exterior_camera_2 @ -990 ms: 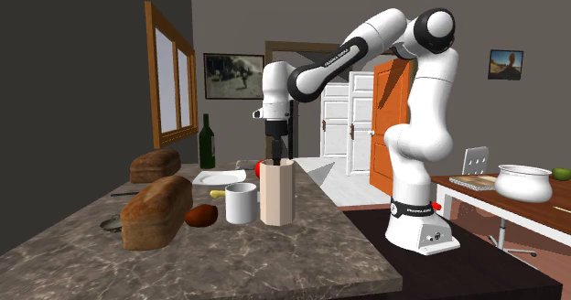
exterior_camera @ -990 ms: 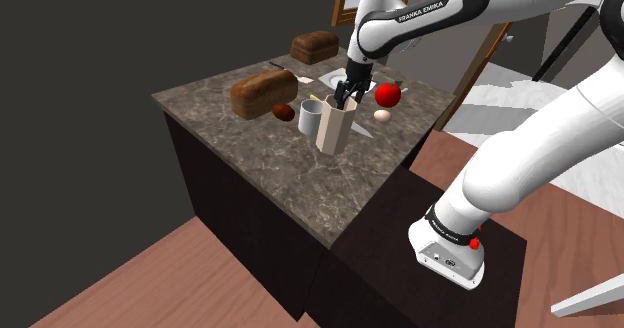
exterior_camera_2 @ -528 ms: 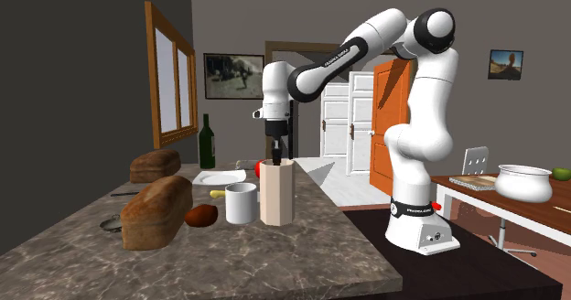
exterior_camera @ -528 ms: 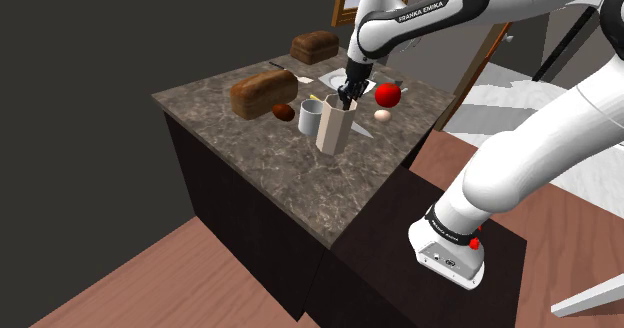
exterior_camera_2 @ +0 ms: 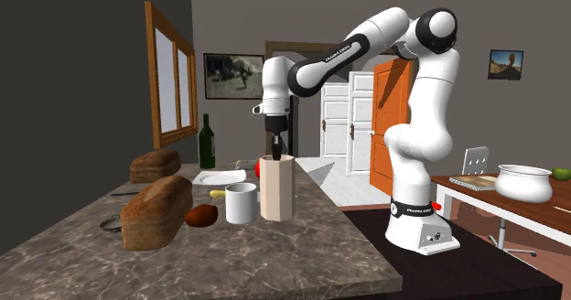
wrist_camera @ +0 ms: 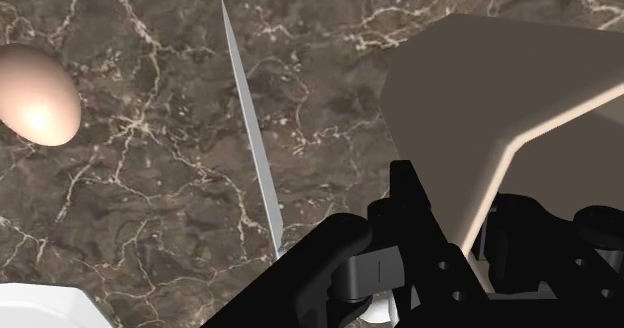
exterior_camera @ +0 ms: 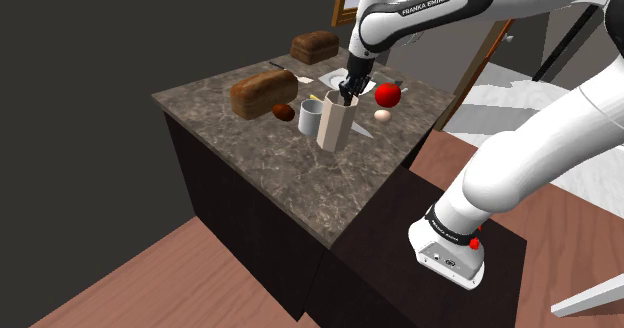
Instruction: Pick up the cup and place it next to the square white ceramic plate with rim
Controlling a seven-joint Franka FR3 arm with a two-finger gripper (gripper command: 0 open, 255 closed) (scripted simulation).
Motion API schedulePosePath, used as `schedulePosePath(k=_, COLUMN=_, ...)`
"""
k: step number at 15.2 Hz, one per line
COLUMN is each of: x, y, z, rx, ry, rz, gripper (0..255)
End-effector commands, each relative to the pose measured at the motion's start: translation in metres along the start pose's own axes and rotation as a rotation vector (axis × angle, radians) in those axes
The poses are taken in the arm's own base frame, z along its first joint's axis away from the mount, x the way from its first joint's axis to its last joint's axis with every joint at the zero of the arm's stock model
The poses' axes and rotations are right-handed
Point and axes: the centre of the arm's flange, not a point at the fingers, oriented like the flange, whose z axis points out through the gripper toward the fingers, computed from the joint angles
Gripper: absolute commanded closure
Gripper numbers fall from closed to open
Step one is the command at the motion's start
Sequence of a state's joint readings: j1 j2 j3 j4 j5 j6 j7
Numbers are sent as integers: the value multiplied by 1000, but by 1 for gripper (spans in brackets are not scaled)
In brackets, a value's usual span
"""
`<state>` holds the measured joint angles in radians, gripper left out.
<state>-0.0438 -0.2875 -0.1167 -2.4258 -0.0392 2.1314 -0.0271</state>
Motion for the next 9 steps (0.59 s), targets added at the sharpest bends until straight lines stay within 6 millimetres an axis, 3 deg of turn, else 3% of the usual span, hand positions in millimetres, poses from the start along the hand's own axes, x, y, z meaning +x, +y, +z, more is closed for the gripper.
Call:
schedulePosePath(k=1, x=0, y=0, z=-11, rx=0, ry=1, rz=0, gripper=255)
schedulePosePath(k=9, x=0, y=0, z=-54, rx=0, ry=1, rz=0, gripper=255)
